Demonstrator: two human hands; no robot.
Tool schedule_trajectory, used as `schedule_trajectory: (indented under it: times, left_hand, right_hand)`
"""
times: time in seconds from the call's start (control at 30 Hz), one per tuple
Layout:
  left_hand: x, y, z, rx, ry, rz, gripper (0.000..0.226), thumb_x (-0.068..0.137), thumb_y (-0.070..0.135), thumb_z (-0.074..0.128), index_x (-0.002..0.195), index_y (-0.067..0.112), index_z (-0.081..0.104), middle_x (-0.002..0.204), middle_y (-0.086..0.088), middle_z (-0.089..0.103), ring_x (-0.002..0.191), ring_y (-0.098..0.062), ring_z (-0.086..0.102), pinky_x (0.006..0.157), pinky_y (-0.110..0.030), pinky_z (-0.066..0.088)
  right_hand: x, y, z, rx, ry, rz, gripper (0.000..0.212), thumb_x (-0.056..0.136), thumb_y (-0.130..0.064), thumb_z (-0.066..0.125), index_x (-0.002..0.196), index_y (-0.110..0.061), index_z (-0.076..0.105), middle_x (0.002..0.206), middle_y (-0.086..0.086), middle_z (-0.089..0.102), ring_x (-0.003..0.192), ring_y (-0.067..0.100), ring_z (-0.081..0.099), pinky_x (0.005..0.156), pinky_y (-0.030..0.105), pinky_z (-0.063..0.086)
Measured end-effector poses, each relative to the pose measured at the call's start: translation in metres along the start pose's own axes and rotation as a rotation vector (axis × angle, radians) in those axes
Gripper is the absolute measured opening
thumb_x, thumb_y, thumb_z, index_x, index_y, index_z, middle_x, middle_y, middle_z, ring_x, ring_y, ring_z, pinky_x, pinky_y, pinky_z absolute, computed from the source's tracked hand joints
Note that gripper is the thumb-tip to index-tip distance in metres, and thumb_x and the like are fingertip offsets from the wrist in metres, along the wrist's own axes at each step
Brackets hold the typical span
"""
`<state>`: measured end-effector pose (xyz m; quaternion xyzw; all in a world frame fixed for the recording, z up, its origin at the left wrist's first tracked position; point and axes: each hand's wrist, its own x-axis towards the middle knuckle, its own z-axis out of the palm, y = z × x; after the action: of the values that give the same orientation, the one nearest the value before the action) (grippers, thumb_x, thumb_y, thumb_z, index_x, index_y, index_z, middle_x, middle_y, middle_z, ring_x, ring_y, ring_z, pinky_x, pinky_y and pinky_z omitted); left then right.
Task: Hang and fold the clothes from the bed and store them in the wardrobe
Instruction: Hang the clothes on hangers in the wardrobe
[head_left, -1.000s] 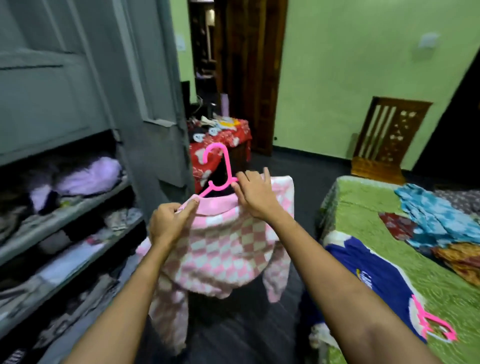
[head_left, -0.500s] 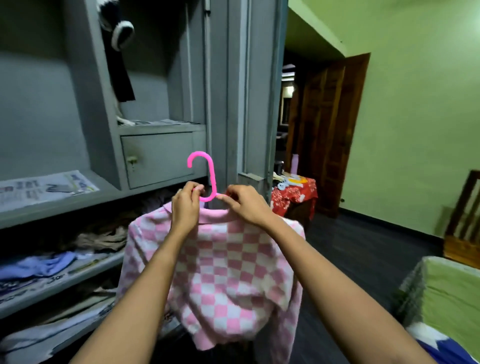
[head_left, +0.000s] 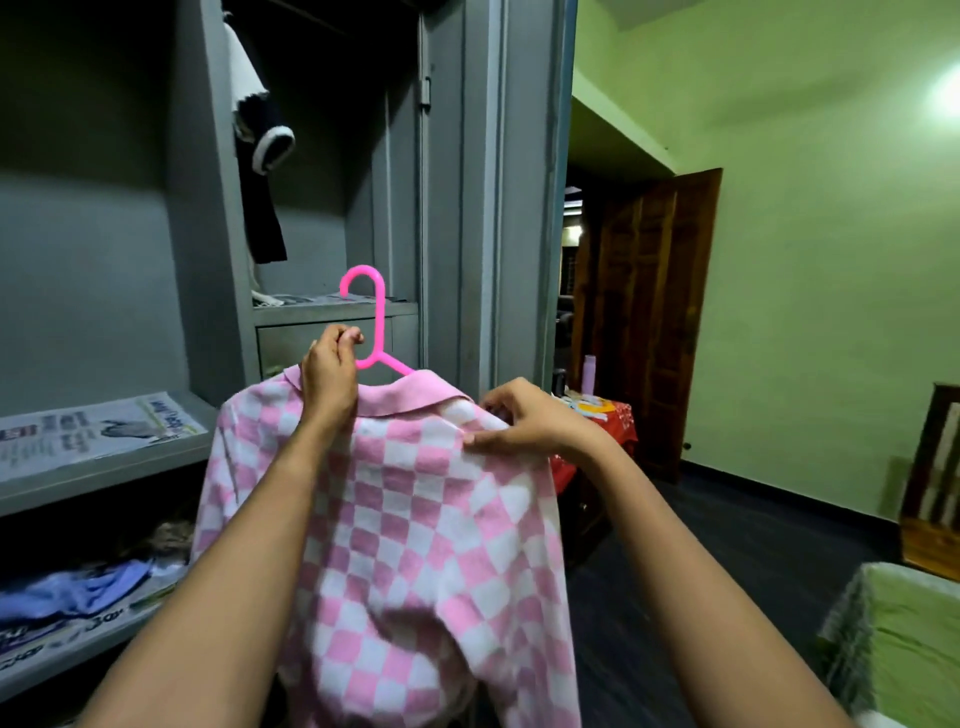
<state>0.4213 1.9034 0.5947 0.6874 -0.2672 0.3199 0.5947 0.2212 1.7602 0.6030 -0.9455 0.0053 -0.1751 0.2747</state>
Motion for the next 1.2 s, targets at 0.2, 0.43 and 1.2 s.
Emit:
schedule_trajectory:
  times: [0.2,0.43,1.2]
  left_hand:
    - [0.028,0.0,-0.005,-0.051,0.005,-0.017,0.025,0.098,0.01,0.039,0.098,-0.003,0.06,0.103,-0.02,0.066,0.094,-0.036,0.058,0.076,-0.037,0.042]
    - [0.085,0.012,0.003,-0.222,-0.114,-0.064,0.034,0.099,0.015,0.039,0.129,0.001,0.049,0.13,-0.012,0.054,0.121,-0.023,0.05,0.097,-0.023,0.037]
    - [0.422,-0.013,-0.014,-0.285,0.308,-0.011,0.033,0.088,0.041,0.044,0.063,0.019,0.043,0.077,-0.006,0.045,0.076,-0.019,0.041,0.068,-0.031,0.033]
  right_hand:
    - [0.007,-0.013,0.022,0.115,0.445,-0.186,0.028,0.084,-0.007,0.067,0.111,-0.006,0.069,0.104,0.003,0.07,0.093,0.002,0.061,0.077,0.005,0.042]
    - [0.062,-0.062,-0.005,-0.026,0.654,-0.246,0.026,0.079,0.0,0.062,0.102,-0.005,0.072,0.098,0.016,0.071,0.098,0.031,0.065,0.086,0.039,0.05]
    - [0.452,-0.131,-0.174,0.054,1.131,-0.418,0.018,0.085,-0.006,0.055,0.088,-0.002,0.072,0.093,0.021,0.068,0.09,0.037,0.063,0.069,0.037,0.051]
